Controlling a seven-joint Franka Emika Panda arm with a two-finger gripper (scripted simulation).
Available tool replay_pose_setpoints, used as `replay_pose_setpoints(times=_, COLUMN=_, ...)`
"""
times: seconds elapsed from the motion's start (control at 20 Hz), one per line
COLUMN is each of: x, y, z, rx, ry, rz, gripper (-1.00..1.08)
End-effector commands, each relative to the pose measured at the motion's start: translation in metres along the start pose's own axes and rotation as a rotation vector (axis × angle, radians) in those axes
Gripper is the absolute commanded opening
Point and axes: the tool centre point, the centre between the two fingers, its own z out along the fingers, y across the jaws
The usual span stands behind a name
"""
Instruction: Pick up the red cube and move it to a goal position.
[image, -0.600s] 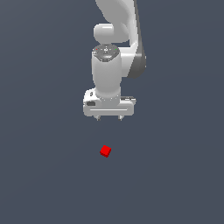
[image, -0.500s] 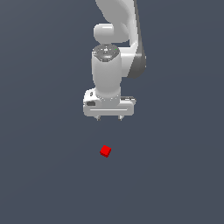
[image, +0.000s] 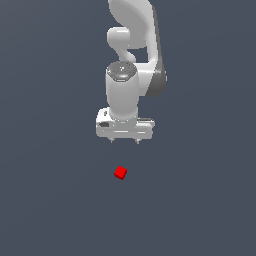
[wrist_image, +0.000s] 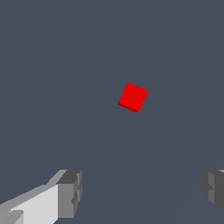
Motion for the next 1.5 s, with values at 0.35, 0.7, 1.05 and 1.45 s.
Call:
replay_pose_setpoints(times=0.35, x=0.027, y=0.002, z=0.058, rx=-0.008, ry=-0.011, rz=0.156, gripper=1.00)
replay_pose_setpoints(times=0.7, x=0.052, y=0.008, z=0.109, rx=-0.013, ry=-0.021, rz=0.296, gripper=1.00)
replay_pose_setpoints(times=1.05, x=0.067, y=0.014, z=0.140, rx=-0.015, ry=-0.027, rz=0.383, gripper=1.00)
replay_pose_setpoints(times=1.45, x=0.073, y=0.017, z=0.152, rx=-0.016, ry=-0.029, rz=0.418, gripper=1.00)
